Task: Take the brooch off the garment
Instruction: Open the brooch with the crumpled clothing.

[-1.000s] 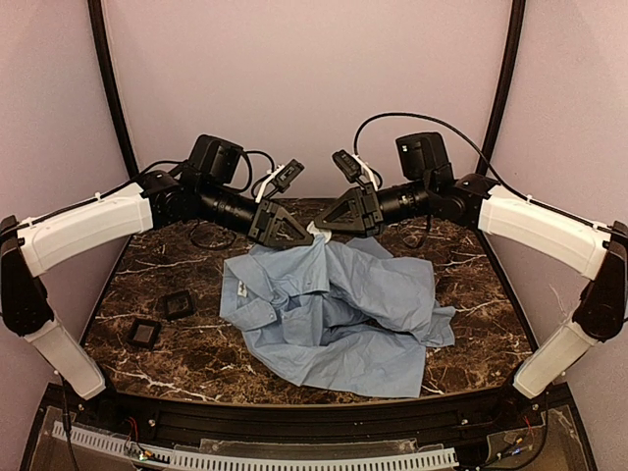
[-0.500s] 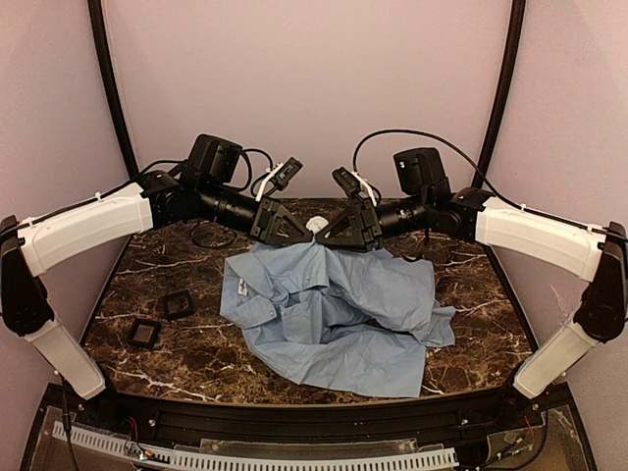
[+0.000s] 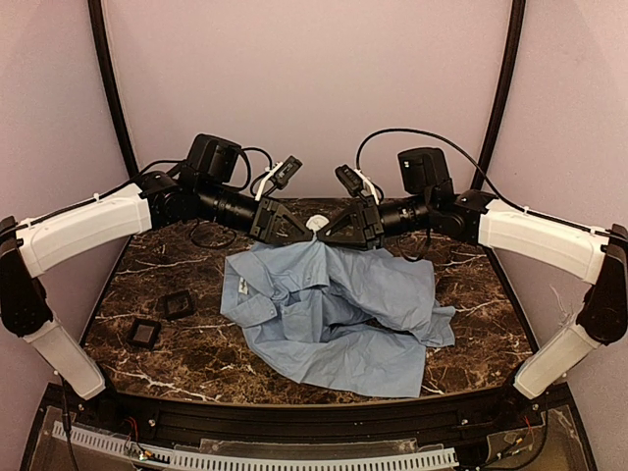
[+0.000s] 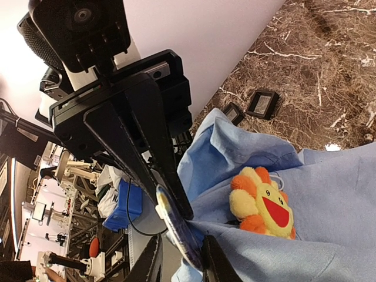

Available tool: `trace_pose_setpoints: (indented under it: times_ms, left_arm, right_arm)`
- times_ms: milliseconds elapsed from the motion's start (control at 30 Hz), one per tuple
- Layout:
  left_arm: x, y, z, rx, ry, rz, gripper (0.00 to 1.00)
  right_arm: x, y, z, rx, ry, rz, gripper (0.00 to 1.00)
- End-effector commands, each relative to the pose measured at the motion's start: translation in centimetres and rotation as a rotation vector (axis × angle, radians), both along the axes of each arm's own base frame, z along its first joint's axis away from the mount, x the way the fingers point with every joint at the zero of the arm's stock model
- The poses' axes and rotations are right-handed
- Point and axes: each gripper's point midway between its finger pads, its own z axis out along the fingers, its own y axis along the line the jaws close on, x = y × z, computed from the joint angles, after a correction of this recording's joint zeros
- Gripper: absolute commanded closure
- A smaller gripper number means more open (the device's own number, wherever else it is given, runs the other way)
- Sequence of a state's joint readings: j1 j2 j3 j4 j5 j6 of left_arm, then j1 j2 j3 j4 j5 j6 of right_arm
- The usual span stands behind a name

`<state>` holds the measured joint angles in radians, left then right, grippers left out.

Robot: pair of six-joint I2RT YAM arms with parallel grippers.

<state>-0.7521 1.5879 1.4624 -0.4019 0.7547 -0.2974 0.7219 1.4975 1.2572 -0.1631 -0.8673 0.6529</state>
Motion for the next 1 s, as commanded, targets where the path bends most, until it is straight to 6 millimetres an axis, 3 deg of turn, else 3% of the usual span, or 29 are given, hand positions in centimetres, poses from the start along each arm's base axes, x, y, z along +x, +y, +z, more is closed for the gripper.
trace_pose_setpoints:
  times_ms: [0, 367, 533, 733, 967]
  left_arm:
    - [-0.47, 0.47, 0.73, -0.015, -0.023, 0.001, 0.99]
    - [-0.56, 0.57, 0.23, -0.002, -0.024, -0.003, 0.99]
    - [-0.59, 0.52, 0.07, 0.0, -0.022, -0.008, 0.99]
    - [-0.87, 0.43, 0.47, -0.017, -0.022, -0.024, 0.99]
    - [-0.95, 0.34, 0.67, -0.023, -0.02, -0.032, 0.99]
  right_arm:
    - [-0.5, 0.02, 2.28, 0.069, -0.055, 0.011, 0.78]
    - [-0.34, 0.07, 2.84, 0.099, -0.052, 0.012, 0.86]
    - [-0.3, 0.05, 3.13, 0.112, -0.052, 0.011, 0.8]
    - [0.05, -0.35, 2.79, 0.106, -0.045, -0.01, 0.59]
    - [0.28, -0.49, 2.84, 0.125, -0.059, -0.019, 0.61]
